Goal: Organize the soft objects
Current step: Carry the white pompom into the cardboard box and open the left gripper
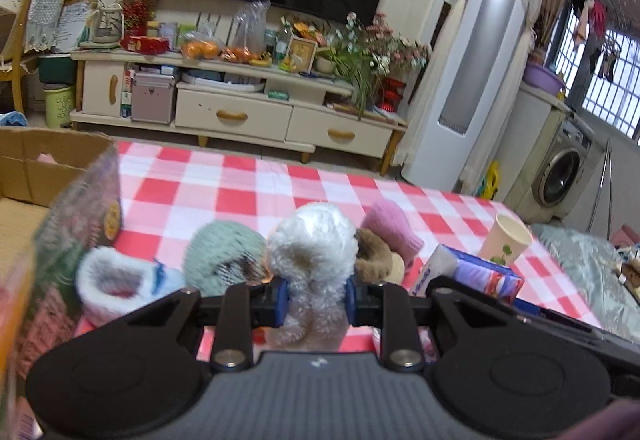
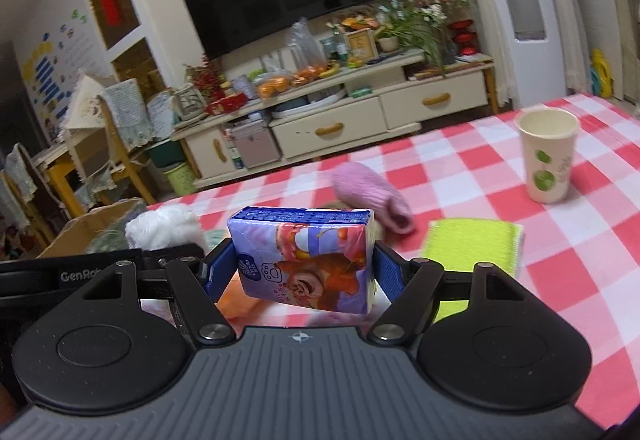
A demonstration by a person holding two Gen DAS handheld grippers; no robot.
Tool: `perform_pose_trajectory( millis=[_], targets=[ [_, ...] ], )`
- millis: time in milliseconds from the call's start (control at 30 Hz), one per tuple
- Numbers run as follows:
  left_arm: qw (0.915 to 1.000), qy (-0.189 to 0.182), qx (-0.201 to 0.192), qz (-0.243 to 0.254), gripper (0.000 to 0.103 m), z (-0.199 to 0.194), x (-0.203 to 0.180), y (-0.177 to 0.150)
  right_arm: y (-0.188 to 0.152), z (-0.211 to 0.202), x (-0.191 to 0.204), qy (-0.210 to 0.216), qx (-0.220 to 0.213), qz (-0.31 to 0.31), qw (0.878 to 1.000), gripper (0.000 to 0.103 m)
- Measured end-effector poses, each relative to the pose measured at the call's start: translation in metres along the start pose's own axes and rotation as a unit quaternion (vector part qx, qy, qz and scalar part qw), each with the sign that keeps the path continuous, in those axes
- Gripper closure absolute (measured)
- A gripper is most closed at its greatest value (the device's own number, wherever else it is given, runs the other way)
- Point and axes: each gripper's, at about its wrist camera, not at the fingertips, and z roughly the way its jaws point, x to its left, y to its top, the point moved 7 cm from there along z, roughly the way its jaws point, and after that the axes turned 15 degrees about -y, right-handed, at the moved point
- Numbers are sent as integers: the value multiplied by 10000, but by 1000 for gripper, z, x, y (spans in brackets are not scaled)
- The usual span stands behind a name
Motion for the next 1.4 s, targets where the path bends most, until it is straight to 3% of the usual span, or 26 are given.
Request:
perform_pose_trajectory(
  millis=[433, 633, 933, 1267, 1333, 1400],
  targets=[
    [9963, 343, -733, -283, 78, -73, 50, 38, 21, -19, 95, 599, -187, -454, 9970, 13],
    [9898, 805, -1036, -552, 78, -105, 88, 50, 25, -20, 150, 969, -187, -742, 9923, 13],
    [9727, 1602, -1378, -960, 78, -144, 147, 59, 18, -5, 233, 1361, -151, -1307, 9819, 12],
    [9673, 1862, -1213, -1222, 77, -153, 187, 56, -13, 10, 285, 1685, 97, -1886, 9674, 12],
    [9670, 1915, -1124, -1249, 74, -151, 191, 54, -20, 11, 292, 1766, 208, -1981, 9639, 9],
    [9661, 1966, -1047, -1305, 68, -150, 194, 51, -26, 11, 297, 1721, 241, -2069, 9628, 0]
  ],
)
